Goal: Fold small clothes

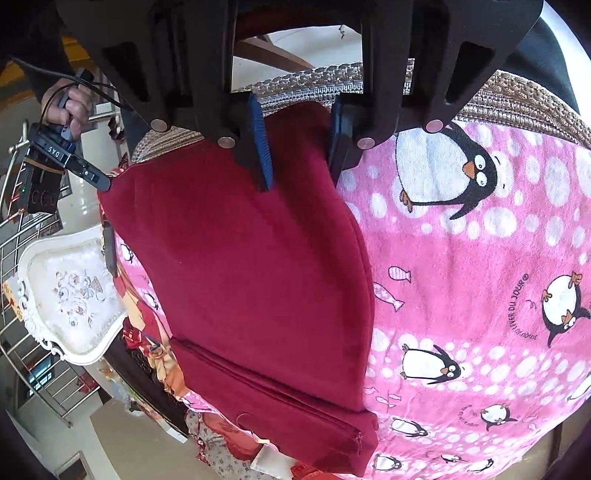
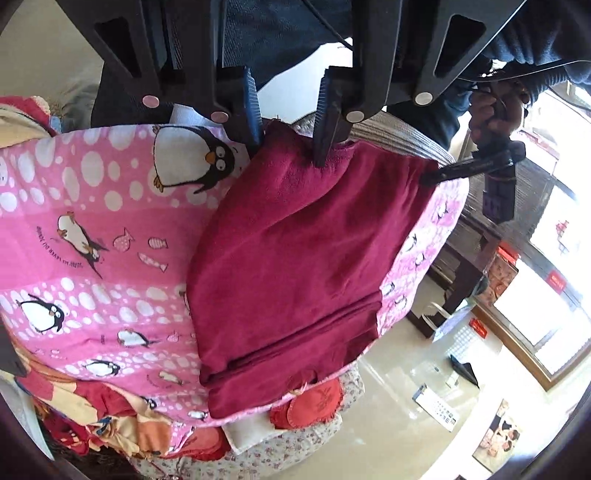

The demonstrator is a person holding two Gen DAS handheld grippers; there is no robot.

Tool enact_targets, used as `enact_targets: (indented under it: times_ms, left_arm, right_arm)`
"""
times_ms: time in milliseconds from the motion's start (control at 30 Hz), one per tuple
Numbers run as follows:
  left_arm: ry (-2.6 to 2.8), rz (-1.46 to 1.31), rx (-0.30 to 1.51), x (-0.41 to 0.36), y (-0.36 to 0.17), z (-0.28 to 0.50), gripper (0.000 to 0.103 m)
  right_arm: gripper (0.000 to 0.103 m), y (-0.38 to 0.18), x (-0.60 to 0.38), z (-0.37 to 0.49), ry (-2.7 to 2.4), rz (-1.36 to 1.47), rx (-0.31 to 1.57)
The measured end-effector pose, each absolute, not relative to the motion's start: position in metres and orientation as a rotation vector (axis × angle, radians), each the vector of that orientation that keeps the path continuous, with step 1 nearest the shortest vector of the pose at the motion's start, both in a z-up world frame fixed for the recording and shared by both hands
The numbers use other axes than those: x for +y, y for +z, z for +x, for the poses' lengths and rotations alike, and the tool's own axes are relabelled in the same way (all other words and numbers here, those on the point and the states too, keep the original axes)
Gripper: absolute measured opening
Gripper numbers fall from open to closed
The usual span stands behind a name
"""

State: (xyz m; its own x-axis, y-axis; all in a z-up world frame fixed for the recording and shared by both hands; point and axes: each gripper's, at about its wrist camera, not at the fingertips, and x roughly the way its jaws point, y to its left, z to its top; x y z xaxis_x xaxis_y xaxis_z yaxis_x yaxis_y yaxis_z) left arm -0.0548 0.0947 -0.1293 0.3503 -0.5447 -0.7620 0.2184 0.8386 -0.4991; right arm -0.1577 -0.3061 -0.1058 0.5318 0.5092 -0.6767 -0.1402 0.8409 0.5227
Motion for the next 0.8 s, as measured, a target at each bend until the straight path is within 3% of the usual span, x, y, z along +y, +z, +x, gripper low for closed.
enact_targets:
  times_ms: [400,433,467,800]
  left_arm:
    - [-0.49,-0.32,1.095,0.088,-0.127,-0.058,0.026]
    - [-0.483,-0.31,1.091,0.088,-0.125,-0.059,0.023]
    - [-0.472,-0.298,1.085,0.087,-0.124,-0.059,0.01]
    - [-0.46,-0.355,0.901,0.099,-0.072,-0.039,0.008]
  right_arm:
    - [0.025,-0.109,-0.313,-0.155,0.346,0.492,0.925]
    - [0.015,-0.107,-0.311,-0.156,0.36,0.472,0.916]
    - [0.011,-0.104,-0.308,-0.156,0.352,0.439,0.912]
    - [0.009,-0.036,-0.307,-0.131,0.315,0.206,0.727]
